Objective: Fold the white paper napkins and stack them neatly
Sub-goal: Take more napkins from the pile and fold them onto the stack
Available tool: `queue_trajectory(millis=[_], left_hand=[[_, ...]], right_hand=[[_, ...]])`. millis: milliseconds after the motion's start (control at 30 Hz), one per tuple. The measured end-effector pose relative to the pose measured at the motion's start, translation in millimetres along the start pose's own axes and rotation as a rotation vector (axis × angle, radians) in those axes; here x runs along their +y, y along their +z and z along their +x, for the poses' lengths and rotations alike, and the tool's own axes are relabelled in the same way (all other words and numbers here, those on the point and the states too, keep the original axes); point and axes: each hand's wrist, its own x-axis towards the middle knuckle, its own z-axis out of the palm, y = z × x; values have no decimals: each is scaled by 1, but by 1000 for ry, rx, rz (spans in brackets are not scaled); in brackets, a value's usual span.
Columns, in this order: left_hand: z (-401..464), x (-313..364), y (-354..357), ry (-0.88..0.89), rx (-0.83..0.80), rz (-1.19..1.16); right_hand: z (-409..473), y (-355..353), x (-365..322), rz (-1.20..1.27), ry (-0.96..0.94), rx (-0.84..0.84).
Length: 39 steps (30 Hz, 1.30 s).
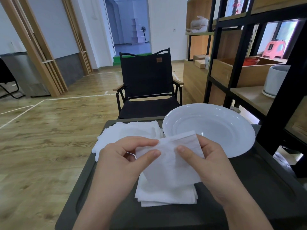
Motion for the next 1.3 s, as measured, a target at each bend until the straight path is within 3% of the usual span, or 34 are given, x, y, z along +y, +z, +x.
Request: queue_trajectory(millis=[133,300,433,500,600,767,1000,1100,1233,1300], left_hand=[[1,0,1,85,52,29],[2,-2,-5,127,45,260],[-1,2,-10,122,-73,351],[0,3,-9,73,-80,272],[3,-3,-7,-121,-80,67],[5,-22,-2,-328,-22,66],[8,-43,13,-437,-1,469],[7,-48,15,-476,6,617],[3,-45,12,-406,121,1047],[2,-41,16,-432,62,1063]], right_hand=[[-1,1,-2,29,-36,-18],[4,-2,1,-204,-164,190],[2,-6,1,-430,-160,43],[1,-4,3,-377,-155,29],[1,3,3,-298,-116,137],[7,3,20,-375,93,146],[10,10,36,-740,212,282],[7,9,37,-895,250,276],[2,3,23,-968,253,280],[1,0,20,-1014,296,221]])
